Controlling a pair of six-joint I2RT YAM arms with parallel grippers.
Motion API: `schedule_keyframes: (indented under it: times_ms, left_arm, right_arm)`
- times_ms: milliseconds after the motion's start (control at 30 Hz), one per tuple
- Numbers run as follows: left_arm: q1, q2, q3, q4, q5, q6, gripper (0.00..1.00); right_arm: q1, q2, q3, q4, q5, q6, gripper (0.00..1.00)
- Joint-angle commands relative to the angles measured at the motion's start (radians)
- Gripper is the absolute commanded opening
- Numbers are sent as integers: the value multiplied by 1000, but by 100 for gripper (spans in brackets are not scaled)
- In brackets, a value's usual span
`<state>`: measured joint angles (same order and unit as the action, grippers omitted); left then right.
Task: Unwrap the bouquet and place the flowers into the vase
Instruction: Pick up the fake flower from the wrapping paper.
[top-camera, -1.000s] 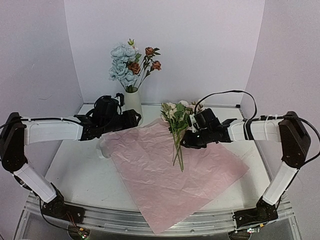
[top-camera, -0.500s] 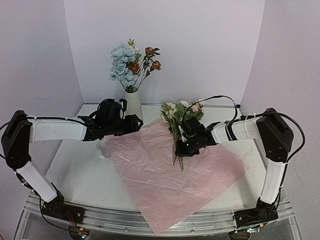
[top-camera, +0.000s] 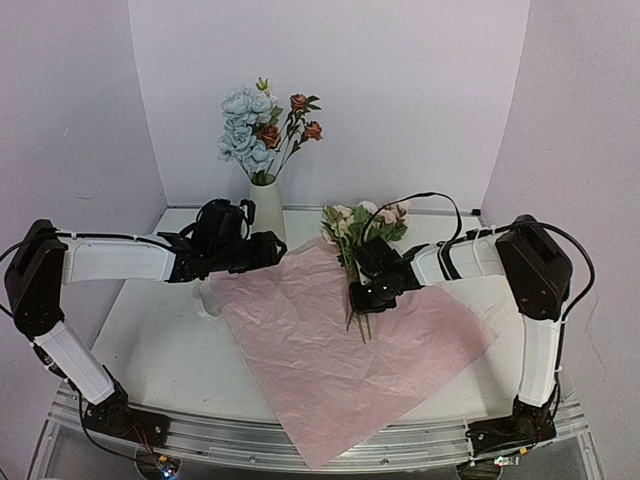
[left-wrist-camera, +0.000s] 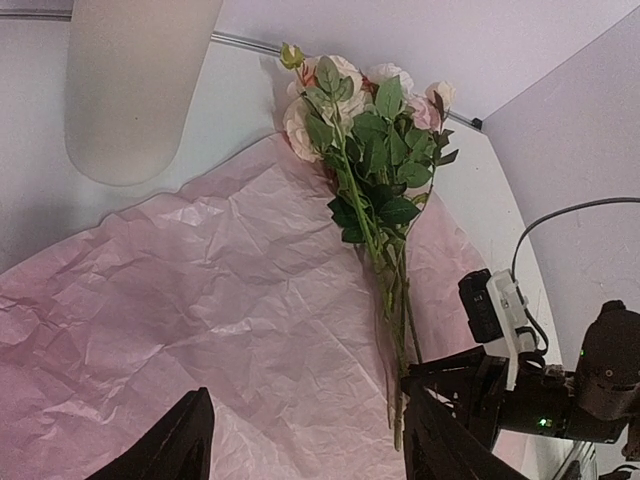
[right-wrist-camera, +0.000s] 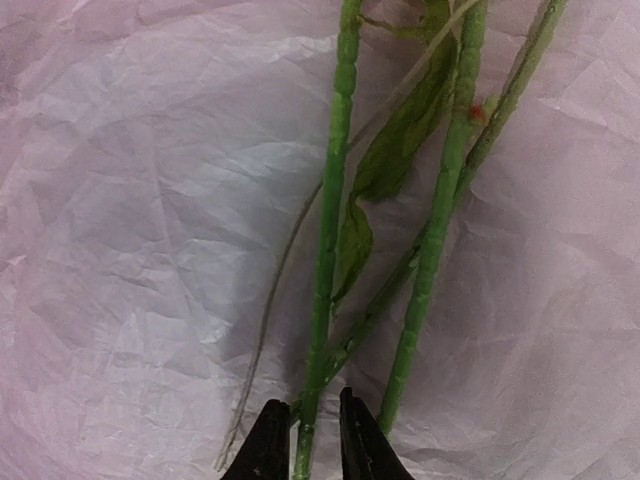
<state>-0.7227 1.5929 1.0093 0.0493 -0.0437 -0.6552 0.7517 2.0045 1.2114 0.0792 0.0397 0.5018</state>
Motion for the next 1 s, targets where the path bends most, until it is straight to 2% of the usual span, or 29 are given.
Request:
schedule_keyframes:
  times_ms: [0,100,233,500,767,967]
  left_arm:
    - [3,-10,23,6,4,13,66]
    - [3,-20,16,4,5,10,66]
    - [3,-16,22,2,10,6,65]
    - [-2,-9,53,1,73,-27,66]
    - [-54,42,133,12,158,-121,68]
    - [-107,100,183,87,153,-216,68]
  right_arm:
    - [5,37,38,-61,23,-4,16]
    - [7,40,49,-67,11,4,4]
    - [12,-38,24,-67,44,18,0]
    - [12,-243,-47,-26,45,44,0]
    - [12,-354,-103,2,-23,55,0]
    - [12,-439,-181,72,-89,66,0]
